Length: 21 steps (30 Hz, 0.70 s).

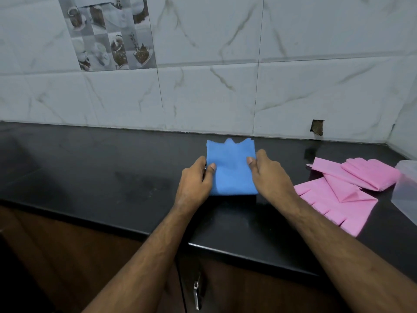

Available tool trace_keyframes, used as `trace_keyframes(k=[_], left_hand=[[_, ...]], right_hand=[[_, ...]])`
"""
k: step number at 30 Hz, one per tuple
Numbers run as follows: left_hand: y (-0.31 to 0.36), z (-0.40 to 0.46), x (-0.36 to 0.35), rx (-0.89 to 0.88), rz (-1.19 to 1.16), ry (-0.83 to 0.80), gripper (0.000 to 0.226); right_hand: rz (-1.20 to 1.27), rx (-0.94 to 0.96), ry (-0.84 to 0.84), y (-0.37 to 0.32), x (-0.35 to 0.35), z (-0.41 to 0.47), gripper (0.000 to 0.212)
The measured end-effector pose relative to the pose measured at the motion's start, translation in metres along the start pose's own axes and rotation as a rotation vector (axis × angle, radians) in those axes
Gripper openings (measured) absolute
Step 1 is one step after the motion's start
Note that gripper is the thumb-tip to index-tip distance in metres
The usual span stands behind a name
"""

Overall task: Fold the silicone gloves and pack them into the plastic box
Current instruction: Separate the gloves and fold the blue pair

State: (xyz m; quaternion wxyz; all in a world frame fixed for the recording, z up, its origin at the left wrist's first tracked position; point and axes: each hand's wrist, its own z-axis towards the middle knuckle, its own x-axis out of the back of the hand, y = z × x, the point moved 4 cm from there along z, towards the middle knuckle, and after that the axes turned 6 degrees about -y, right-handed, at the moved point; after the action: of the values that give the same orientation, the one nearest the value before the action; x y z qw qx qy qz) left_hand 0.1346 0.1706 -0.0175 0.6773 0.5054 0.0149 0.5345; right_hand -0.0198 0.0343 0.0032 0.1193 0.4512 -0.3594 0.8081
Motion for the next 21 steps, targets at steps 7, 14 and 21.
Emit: trace_keyframes(k=[7,14,21], left_hand=[[0.003,-0.002,-0.001,0.018,0.004,-0.029,0.038],[0.007,-0.003,0.003,0.057,0.102,-0.002,0.034],[0.003,-0.001,0.0,0.076,0.203,0.023,0.039]], right_hand=[[0.267,0.106,0.112,0.002,0.004,0.001,0.032],[0.273,0.03,0.069,0.006,-0.004,0.004,0.033],[0.282,-0.086,0.008,0.011,-0.012,0.007,0.03]])
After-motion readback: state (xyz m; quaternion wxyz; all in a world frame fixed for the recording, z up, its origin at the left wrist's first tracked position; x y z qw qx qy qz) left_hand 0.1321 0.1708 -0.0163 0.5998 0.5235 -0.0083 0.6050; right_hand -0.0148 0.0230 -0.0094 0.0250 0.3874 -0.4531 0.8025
